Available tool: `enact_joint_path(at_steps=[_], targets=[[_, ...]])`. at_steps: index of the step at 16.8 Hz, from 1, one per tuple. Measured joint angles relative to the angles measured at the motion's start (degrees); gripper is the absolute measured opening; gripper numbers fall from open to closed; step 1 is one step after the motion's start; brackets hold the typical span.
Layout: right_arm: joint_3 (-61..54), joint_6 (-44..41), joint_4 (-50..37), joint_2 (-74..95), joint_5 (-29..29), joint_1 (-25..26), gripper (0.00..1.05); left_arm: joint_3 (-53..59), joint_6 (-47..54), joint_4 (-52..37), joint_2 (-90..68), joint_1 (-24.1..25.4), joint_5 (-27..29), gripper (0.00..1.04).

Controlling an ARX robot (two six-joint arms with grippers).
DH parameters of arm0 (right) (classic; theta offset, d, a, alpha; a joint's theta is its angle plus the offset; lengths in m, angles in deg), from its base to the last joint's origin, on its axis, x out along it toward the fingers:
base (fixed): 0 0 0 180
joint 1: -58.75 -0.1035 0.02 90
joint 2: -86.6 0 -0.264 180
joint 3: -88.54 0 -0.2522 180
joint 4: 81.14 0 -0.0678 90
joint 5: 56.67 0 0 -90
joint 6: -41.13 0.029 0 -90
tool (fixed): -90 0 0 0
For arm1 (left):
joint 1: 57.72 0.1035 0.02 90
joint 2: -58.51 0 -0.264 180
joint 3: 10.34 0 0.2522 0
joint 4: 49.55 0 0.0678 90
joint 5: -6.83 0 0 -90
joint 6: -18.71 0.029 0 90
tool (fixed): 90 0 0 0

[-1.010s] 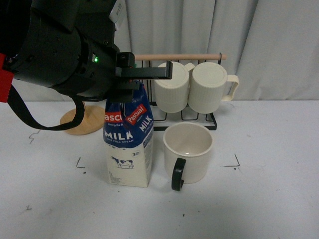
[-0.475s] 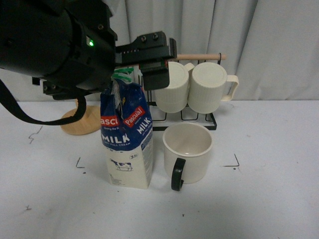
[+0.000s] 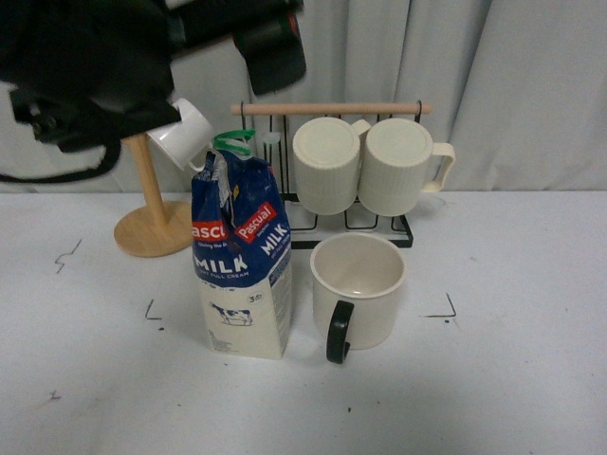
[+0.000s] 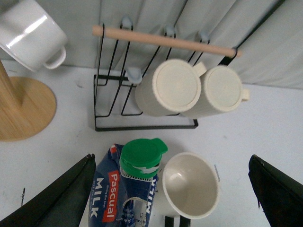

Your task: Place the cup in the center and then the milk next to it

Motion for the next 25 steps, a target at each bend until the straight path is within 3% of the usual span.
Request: enact_joint_path(at_steps=[5,6,7,8,9,10,12,25], targets=[[-0.02,0.00,0.00,0.00,0.00,0.00,0.98,5.11,-2.58,2.10,13.77,5.99,-3.48,0.98],[0.00,0.00,0.00,0.00,0.00,0.00,0.98,8.39,-1.95,3.76,20.31,10.49,-5.88,0.98],[-0.02,0.00,-0.02,0.00,0.00,0.00,0.98,18.14,2.49,-2.10,33.38,22.86,-8.13,0.91],[0.00,0.00,-0.02,0.00,0.00,0.00,0.98,32.09,18.56,-17.18,39.78,23.08,-4.81,0.55],[0.00,0.00,-0.04,0.00,0.00,0.00,0.98,39.58,21.90,-18.91,45.44,23.10,-4.68,0.17],[0.00,0.00,-0.02,0.00,0.02,0.00,0.98,41.16,22.05,-19.10,46.97,23.12,-4.68,0.06],[0.00,0.00,-0.02,0.00,0.00,0.00,0.98,43.82,22.18,-18.82,49.48,23.17,-4.70,0.02],[0.00,0.00,-0.02,0.00,0.00,0.00,0.98,51.89,22.21,-9.53,66.99,23.17,-4.68,0.02]])
